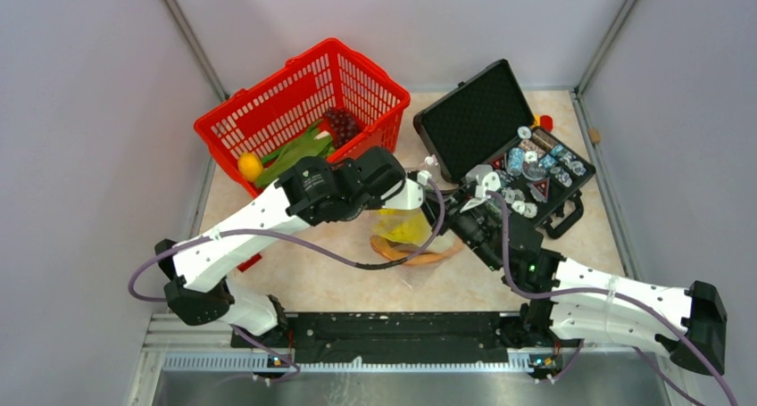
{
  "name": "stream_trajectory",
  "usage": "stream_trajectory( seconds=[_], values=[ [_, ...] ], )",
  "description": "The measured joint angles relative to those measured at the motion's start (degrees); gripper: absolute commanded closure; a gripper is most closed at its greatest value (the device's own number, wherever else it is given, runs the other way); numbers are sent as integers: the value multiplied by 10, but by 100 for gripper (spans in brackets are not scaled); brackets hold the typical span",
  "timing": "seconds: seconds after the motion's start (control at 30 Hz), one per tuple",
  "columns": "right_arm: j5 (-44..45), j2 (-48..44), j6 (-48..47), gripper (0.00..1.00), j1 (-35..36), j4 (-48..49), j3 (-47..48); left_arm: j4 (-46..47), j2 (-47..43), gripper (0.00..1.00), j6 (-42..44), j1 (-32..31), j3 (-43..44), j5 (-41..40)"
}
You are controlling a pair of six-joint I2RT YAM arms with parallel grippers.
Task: Place the food in the zip-top bag and seal the zipper
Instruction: Place the fake vegetable in the zipper food storage bag.
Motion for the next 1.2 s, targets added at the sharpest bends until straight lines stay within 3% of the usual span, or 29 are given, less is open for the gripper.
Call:
stream_trajectory(
  seconds=[0.13,0.33,0.4,0.63,0.87,1.03,1.2],
  values=[
    [1,0,3,100,0,6,-3,17,-9,72,24,-5,0,10],
    [0,0,5,100,0,10,-3,32,-9,56,53,-21,0,38],
    [0,0,5,100,0,10,-3,32,-8,39,57,-23,0,40],
    [1,0,7,100,0,12,-5,86,-13,3,69,-25,-26,12],
    [3,-7,10,100,0,16,-14,212,-89,1,45,-25,-91,33],
    [5,-7,14,100,0,16,-14,303,-198,3,-9,-10,-119,72],
    [5,-7,20,100,0,16,-14,334,-275,1,-109,76,-122,138]
  ],
)
